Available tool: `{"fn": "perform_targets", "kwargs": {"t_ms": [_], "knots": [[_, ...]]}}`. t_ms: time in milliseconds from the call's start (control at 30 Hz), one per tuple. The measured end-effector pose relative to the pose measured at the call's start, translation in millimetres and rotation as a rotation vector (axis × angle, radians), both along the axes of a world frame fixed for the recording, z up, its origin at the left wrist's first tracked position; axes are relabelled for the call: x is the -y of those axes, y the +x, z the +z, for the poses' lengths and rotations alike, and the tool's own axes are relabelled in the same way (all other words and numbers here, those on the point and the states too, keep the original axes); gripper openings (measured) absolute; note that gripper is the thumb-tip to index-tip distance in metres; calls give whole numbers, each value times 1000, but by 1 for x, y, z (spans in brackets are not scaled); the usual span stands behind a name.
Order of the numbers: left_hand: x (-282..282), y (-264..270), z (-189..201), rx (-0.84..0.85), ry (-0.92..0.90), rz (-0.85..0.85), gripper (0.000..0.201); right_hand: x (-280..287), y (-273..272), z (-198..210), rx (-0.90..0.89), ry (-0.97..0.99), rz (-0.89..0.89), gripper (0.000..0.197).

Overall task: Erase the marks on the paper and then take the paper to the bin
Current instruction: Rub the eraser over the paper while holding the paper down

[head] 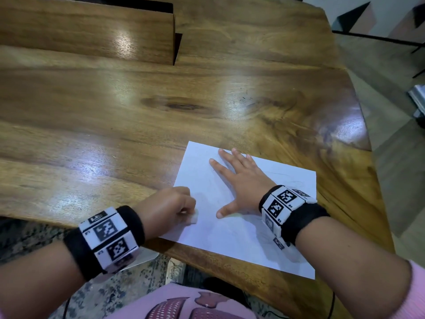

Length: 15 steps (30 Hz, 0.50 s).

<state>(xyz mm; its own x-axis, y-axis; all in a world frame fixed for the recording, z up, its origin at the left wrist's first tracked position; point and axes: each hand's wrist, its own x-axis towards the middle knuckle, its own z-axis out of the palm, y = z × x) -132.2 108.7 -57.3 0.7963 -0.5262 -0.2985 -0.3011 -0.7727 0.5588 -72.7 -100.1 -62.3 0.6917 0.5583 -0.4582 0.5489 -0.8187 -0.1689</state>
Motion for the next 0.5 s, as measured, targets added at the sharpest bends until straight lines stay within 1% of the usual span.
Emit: {"fn": "perform_targets", "kwargs": {"t_ms": [67, 133, 200, 267, 333, 400, 433, 500], "knots": [[4, 3, 2, -14, 33, 9, 14, 0, -1, 1, 11, 19, 21, 119], [9, 10, 8, -83, 91, 4, 10, 0, -2, 2, 12, 33, 36, 119], [13, 26, 17, -114, 120, 48, 10, 0, -2, 1, -8, 54, 27, 120], [17, 48, 21, -48, 104, 163, 7, 0, -2, 0, -18, 67, 20, 120], [23, 64, 19, 16, 83, 249, 14, 0, -2, 0, -21, 71, 22, 121], [25, 60, 13, 31, 42, 291, 14, 1, -2, 0, -21, 71, 24, 121], [23, 50, 12, 19, 35, 268, 13, 1, -1, -1, -22, 71, 25, 121], [16, 24, 10, -52, 56, 119, 11, 1, -1, 0, -29, 69, 28, 121]]}}
